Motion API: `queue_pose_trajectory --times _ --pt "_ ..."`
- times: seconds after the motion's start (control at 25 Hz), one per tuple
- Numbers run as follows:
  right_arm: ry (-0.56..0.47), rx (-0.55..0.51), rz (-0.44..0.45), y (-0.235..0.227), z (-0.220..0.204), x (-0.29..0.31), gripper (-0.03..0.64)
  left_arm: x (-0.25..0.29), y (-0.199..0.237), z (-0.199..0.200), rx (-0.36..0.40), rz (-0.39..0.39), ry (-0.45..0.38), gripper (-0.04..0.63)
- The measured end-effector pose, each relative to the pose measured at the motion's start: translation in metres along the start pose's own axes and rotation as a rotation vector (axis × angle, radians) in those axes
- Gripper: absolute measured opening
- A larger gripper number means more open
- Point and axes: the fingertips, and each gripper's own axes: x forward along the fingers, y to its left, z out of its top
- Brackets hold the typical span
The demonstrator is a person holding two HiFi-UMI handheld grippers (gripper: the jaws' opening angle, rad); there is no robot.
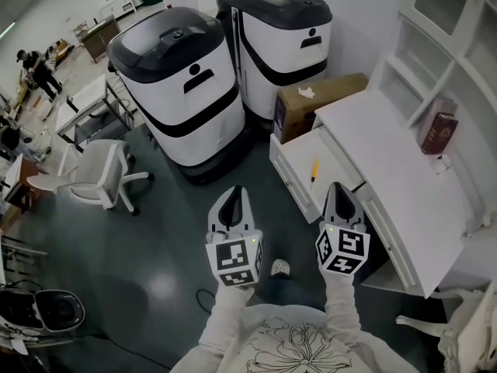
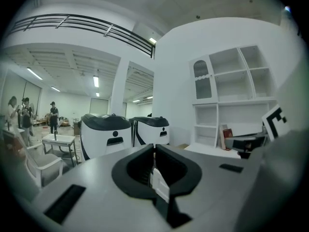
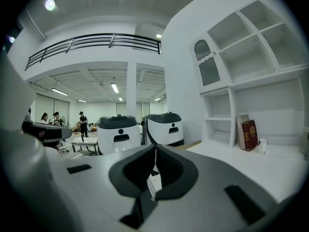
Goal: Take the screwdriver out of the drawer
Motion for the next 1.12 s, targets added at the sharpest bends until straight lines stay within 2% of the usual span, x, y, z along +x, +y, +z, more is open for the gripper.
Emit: queue_pose_trajectory --times 0.52,0.84,1.12 --pt "0.042 0.019 0.008 -0.057 0.001 0.089 0.005 0.098 -0.029 0.004 0.0 0.005 0.027 0.013" --pt "0.09 0.023 -0.008 -0.067 -0.012 0.131 0.005 0.145 -0.024 -0.007 -0.006 -0.003 0.073 0.014" --pt "0.129 0.038 -0.033 -0.076 -0.017 0.188 0.005 0.212 -0.015 -0.008 -0.011 -0.039 0.099 0.013"
